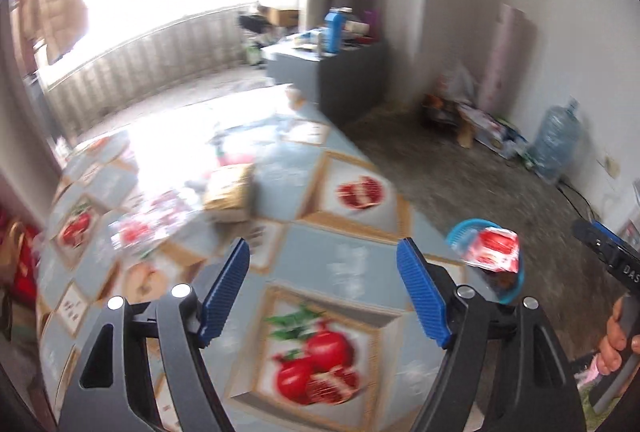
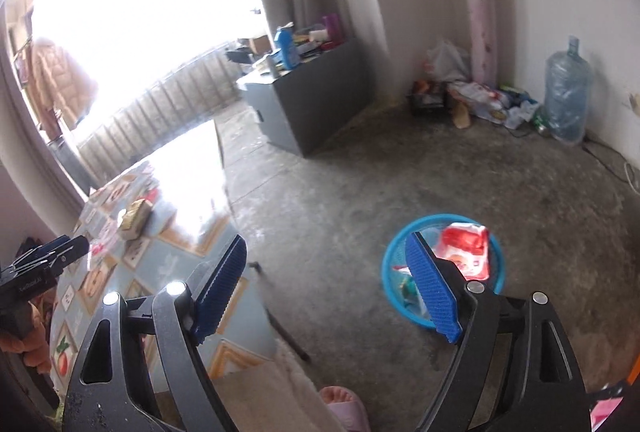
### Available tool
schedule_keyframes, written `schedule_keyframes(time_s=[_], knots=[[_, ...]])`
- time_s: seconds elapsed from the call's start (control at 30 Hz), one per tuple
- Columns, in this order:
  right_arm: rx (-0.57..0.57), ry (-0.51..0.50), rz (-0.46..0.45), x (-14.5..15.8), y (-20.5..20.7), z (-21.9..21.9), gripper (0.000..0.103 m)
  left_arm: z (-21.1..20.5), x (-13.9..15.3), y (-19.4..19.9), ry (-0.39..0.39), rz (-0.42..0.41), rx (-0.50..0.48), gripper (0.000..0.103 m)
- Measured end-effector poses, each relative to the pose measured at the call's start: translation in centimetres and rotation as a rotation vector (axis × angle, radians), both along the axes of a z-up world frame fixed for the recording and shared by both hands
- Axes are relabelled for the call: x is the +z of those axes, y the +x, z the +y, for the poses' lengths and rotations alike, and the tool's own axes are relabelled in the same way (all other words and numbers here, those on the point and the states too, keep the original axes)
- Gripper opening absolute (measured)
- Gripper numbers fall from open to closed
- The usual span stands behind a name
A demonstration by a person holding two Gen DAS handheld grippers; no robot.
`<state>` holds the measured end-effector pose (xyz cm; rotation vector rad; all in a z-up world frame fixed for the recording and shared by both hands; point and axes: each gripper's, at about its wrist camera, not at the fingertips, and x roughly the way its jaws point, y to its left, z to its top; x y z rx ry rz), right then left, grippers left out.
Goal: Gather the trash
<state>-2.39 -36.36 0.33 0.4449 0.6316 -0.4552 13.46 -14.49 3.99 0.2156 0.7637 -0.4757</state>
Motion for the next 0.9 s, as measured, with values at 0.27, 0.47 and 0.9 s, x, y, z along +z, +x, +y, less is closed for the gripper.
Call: schedule_keyframes(time_s=[0.27, 0.47, 0.9], knots=[[0.151, 0.036, 0.018, 0.3, 4.7, 3.4, 0.078, 9.7, 0.1, 1.5, -0.081, -0.03, 0.209, 0.074], [0.275, 0.091, 0.017, 0.8, 9.8, 6.3, 0.077, 12.4, -0.1, 4.1, -0.133, -0.068, 0.247, 0.074], [0.47, 0.273, 0.183, -3.5, 27.5, 13.2, 0.063, 13.7, -6.9, 18.7, -0.078, 0.076, 0.288, 0.047]])
